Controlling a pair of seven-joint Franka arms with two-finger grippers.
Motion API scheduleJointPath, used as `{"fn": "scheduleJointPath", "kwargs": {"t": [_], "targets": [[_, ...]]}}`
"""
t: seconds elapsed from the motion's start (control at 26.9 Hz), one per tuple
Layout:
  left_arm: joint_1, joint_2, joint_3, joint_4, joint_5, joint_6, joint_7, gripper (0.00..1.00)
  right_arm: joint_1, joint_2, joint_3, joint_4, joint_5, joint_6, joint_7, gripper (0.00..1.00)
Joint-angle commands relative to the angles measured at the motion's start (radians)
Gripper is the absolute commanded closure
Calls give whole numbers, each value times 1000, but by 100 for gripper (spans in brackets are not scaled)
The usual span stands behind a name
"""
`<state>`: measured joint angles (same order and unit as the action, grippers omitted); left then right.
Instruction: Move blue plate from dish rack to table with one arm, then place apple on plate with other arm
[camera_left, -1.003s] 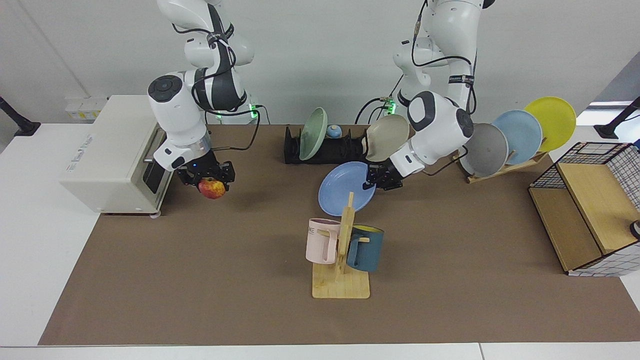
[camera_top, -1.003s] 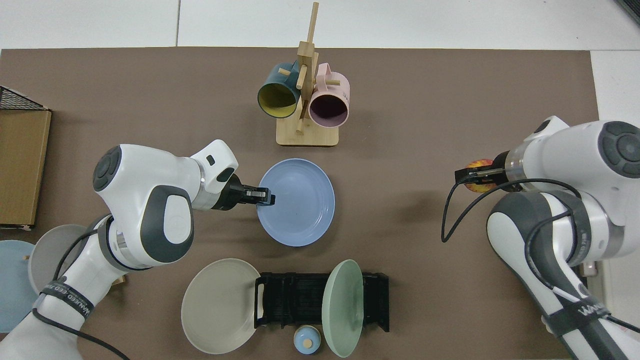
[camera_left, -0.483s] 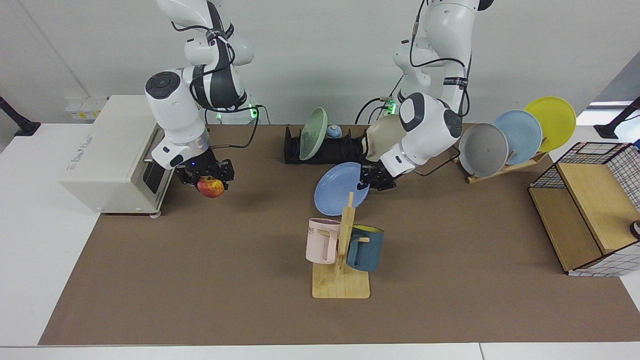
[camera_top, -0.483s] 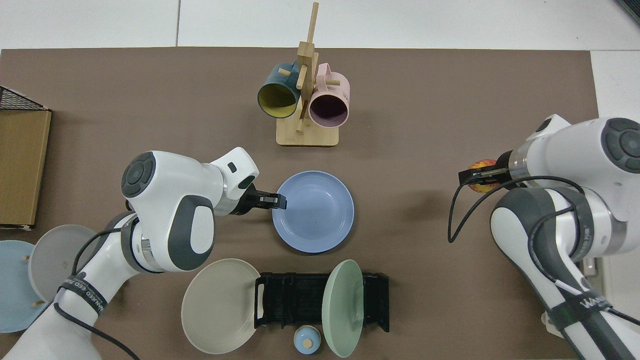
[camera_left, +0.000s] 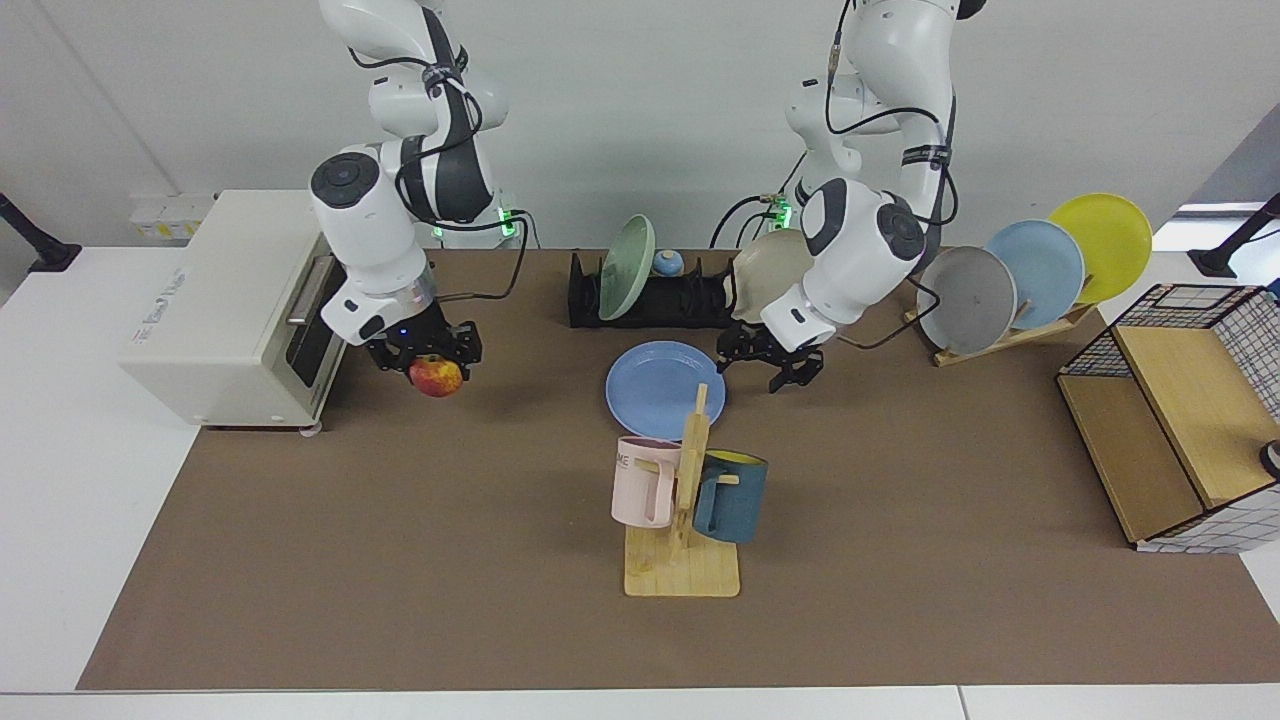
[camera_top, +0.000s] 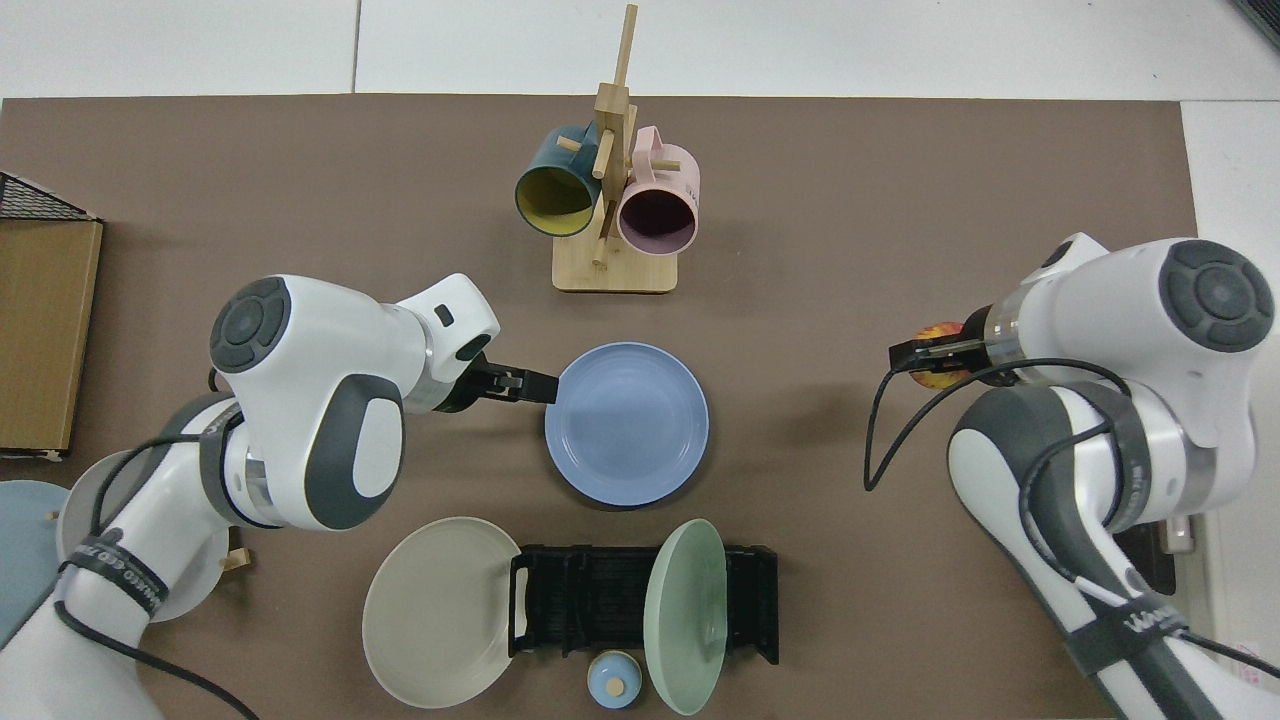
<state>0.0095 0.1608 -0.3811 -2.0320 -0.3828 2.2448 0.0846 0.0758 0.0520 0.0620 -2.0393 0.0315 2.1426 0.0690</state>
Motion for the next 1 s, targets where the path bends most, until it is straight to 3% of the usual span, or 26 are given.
{"fn": "scheduleJointPath", "kwargs": {"t": [0.0,0.07,0.26,0.52,0.67,0.78,0.97], "targets": [[12,-98,22,117,256,-221,-124,0,2,-9,114,10,-2,-10,121,100],[24,-133,21,150,344,-284,-132,0,-1,-8,165,19,-1,-9,150,100],[40,-178,25,200,366,-385,-138,0,12,29,292,24,-10,66,377,100],[70,-179,48,375,364,-591,-207,0,12,147,438,114,-134,106,635,100],[121,-178,56,470,358,-723,-207,0,25,232,487,125,-175,143,742,100],[132,-168,56,541,354,-801,-206,0,30,272,490,123,-226,210,805,100],[132,-170,53,561,352,-826,-210,0,61,319,504,122,-294,257,902,100]]}}
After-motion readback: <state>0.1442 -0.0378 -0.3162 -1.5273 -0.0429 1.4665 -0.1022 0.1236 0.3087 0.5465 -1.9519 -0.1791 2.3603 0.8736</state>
